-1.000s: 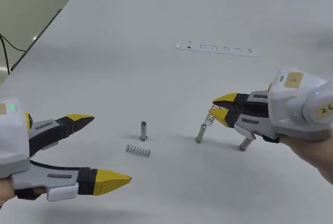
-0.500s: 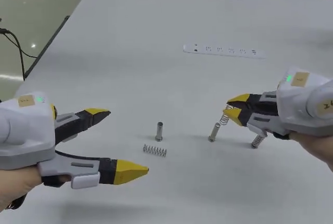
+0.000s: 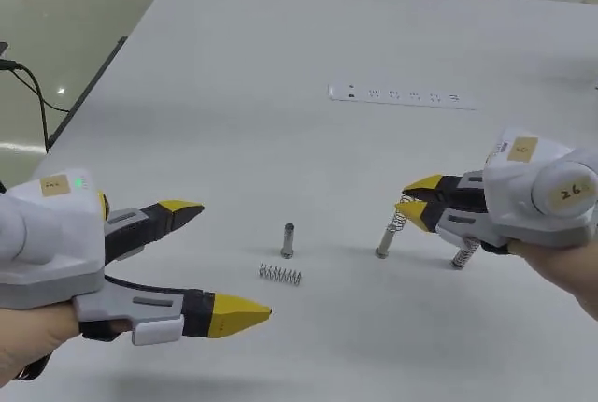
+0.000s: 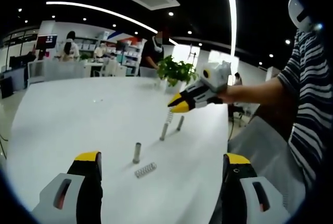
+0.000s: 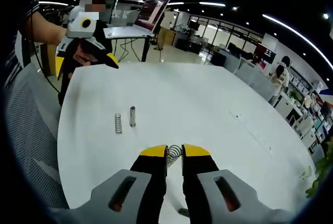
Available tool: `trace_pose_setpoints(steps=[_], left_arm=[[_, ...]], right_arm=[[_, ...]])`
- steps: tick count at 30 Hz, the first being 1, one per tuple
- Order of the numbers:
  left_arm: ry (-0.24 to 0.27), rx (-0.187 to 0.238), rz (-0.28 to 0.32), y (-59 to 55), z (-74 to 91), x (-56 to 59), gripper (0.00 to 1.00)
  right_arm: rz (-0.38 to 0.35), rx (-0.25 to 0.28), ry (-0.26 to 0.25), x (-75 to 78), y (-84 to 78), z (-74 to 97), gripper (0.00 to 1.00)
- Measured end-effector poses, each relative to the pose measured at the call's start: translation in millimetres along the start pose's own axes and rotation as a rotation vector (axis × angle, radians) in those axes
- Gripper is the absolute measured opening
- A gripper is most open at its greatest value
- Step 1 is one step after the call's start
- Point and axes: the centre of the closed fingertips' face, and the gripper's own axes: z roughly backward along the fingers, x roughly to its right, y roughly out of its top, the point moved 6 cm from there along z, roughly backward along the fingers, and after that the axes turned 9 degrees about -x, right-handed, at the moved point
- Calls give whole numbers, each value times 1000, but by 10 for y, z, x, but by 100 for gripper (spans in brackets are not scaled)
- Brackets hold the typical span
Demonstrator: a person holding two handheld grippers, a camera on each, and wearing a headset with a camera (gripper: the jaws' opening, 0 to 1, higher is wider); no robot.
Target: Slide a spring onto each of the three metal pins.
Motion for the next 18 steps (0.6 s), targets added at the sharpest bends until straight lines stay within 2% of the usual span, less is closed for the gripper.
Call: trace_pose_setpoints(steps=[5,11,18], left_arm=[[4,3,2,14,16,-1,93],[7,5,1,34,18,-10,93],[6,2,-2,47,-7,2,93]], right_arm=[[-6,9,-6,18,2,-25,7],[-4,3,11,21,-1,-63,7],[-14,-10,19,1,-90,-115,8]])
